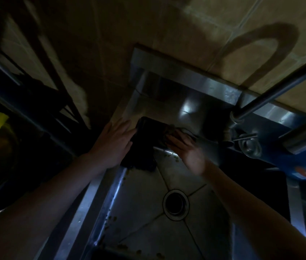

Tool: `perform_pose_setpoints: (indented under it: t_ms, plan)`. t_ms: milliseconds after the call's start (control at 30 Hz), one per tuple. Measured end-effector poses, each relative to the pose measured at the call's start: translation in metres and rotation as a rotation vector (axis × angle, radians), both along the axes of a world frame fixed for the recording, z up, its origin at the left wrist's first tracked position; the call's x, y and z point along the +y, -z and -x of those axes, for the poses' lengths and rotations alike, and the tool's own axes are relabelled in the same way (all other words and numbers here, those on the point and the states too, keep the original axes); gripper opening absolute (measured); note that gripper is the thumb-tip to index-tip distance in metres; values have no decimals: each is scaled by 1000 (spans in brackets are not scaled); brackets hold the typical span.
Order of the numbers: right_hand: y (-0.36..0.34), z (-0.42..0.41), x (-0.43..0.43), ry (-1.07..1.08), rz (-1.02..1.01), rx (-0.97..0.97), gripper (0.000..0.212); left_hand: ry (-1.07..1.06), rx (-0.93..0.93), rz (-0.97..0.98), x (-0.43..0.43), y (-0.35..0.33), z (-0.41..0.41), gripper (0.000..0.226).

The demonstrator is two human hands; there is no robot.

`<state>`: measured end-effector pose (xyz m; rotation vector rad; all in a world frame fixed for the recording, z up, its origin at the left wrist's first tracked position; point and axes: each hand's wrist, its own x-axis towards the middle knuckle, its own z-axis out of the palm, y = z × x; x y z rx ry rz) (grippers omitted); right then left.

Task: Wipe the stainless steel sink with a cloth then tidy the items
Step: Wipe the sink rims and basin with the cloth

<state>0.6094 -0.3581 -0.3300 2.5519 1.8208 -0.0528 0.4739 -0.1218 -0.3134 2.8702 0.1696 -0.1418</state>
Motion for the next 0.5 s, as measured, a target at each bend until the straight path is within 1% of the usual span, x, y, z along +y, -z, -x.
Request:
perform_pose_setpoints:
  t_ms: [33,67,133,200,267,367,400,467,500]
  plan:
    - [1,-6,-1,-63,28,-28,40,-2,-4,10,-1,1,1,48]
    - [4,-12,-2,-124,27,-83,43,-5,-8,13,-1,2,2,49]
    - [8,-24,0,-203,140,-159,56,-7,-15,8,-2,3,5,50]
    - [14,-31,1,-256,298,-179,49,-10,-7,-1,-5,3,8,52]
    - [18,-33,3,-219,428,-182,48,-9,10,-12,-8,3,11,54]
    - [31,-36,-5,-259,552,-192,44,-27,6,-22,-14,3,14,57]
    - [31,-39,-11,-234,584,-224,42,-36,6,-26,-16,3,15,58]
    - [35,-40,-34,-179,626,-184,43,-44,22,-17,-21,4,18,58]
    - [39,-45,-53,-133,673,-152,46,-44,25,-13,-23,5,20,59]
